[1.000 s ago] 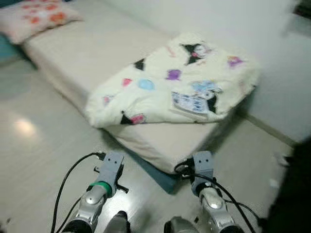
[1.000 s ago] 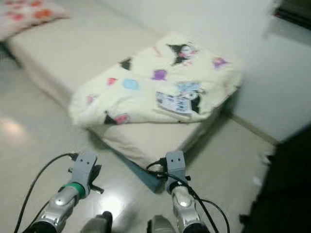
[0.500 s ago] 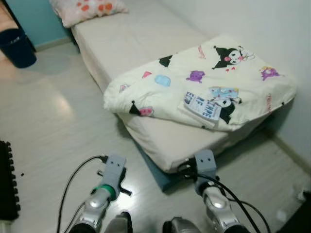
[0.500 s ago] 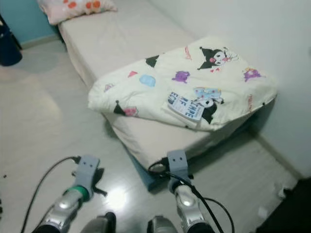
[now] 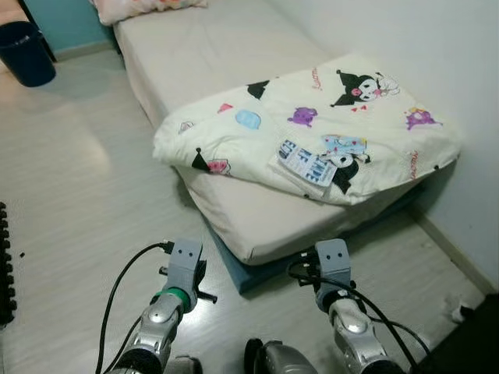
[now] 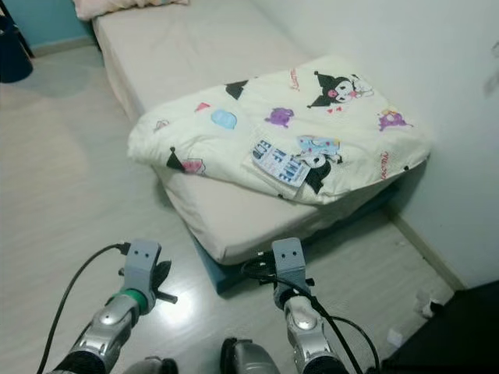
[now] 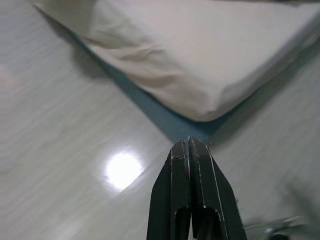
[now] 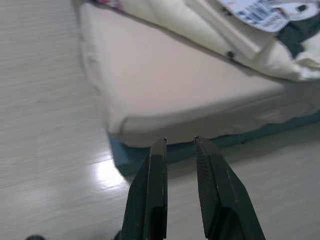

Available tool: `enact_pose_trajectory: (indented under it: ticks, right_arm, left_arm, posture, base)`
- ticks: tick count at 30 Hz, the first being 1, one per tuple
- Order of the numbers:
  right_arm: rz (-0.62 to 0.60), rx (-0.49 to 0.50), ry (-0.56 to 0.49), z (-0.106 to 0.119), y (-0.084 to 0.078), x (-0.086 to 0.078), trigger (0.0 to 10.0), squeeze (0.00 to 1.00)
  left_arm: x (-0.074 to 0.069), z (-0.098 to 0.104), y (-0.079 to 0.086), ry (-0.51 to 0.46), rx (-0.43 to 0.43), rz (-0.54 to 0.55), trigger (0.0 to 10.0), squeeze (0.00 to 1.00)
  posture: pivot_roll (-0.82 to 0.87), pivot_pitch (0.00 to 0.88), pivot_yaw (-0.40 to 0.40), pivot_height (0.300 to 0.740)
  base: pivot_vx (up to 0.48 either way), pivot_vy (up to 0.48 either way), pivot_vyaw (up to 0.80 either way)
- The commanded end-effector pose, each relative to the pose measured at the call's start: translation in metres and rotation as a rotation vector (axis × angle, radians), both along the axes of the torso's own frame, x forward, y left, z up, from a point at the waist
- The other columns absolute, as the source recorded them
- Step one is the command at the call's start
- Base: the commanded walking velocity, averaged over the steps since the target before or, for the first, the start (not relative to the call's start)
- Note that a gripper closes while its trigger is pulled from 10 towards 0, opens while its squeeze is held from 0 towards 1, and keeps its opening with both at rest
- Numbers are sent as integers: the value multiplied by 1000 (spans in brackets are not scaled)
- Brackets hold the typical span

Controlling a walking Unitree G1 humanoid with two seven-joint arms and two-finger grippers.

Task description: Clean up the room

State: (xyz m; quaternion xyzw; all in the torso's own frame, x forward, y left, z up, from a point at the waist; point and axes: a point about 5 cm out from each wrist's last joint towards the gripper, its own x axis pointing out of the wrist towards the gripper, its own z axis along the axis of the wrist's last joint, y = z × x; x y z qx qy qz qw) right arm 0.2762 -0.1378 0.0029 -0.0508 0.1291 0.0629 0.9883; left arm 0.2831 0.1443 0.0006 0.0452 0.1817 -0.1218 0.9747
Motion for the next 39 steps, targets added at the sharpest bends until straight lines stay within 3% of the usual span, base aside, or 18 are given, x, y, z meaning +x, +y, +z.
enact_pose_trajectory:
  ticks: [1,12,28,39]
  right_arm:
    - [2,9,41,-8,1,-7,10000,0]
    - [46,-25,34,-8,6,-8,10000,0]
    - [62,-35,31,-8,7,-9,10000,0]
    - [46,-36,24,-8,4,-9,10000,0]
  left_arm:
    - [-8,-8,4,24,14,9,10000,0]
    - [-12,-7,1,4,-4,-10,10000,0]
    - [-12,-10,-4,47,-66,31,10000,0]
    - [-12,-7,-7,7,-24,-5,10000,0]
  posture:
    - [-5,137,-4,740]
    - [-4,136,1,740]
    - [-11,127,4,740]
    - [-9,123,10,740]
  base:
    - [0,0,0]
    - [0,0,103]
    - [0,0,800]
    - [0,0,800]
